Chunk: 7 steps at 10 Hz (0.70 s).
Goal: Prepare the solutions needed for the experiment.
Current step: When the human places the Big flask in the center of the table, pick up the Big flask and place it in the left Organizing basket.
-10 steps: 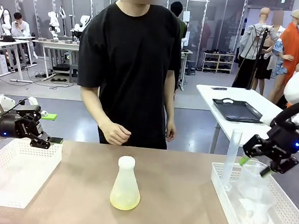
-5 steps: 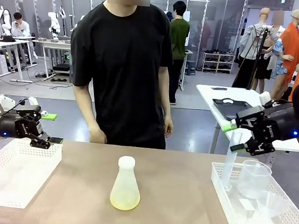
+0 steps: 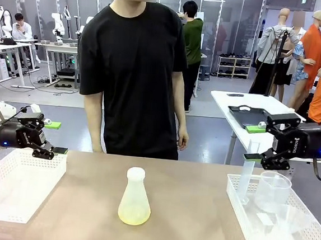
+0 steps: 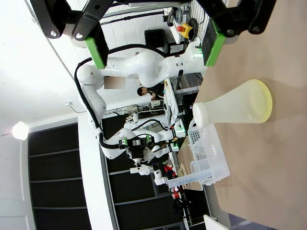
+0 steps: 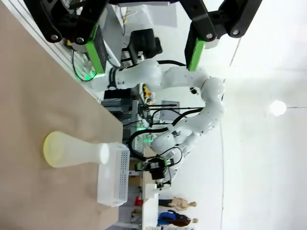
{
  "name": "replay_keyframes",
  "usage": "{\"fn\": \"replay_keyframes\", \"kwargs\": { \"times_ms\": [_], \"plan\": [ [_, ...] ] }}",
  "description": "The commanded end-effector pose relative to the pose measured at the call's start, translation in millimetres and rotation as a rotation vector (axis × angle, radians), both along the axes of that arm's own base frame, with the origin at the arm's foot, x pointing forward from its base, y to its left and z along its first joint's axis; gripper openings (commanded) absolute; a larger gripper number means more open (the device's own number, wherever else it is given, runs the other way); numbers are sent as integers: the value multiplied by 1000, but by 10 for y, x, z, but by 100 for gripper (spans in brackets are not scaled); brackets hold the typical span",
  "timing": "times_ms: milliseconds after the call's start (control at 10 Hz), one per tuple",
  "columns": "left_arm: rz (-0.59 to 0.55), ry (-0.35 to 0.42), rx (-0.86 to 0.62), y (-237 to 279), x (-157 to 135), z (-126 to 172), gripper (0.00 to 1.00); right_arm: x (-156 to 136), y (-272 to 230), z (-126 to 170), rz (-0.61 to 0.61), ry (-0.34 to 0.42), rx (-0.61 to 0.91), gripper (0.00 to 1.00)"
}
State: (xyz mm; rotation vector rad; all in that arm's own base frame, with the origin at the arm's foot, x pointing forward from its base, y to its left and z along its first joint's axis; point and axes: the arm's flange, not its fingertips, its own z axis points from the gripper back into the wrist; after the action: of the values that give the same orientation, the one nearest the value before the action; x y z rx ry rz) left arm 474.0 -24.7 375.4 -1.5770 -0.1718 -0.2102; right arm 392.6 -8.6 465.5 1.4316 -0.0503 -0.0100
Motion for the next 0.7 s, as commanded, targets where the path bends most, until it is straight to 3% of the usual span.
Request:
{"fn": "replay_keyframes", "kwargs": {
  "times_ms": [0, 200, 300, 600],
  "plan": [
    [13, -3, -11, -24, 22, 21, 100, 43, -20, 12, 5, -8, 43, 83],
    [13, -3, -11, -24, 22, 21, 100, 49, -8, -7, 18, 47, 23, 83],
    [13, -3, -11, -24, 22, 21, 100, -2, -27, -29, 5, 16, 34, 83],
    [13, -3, -11, -24, 22, 21, 100, -2, -27, -29, 5, 16, 34, 83]
  ]
}}
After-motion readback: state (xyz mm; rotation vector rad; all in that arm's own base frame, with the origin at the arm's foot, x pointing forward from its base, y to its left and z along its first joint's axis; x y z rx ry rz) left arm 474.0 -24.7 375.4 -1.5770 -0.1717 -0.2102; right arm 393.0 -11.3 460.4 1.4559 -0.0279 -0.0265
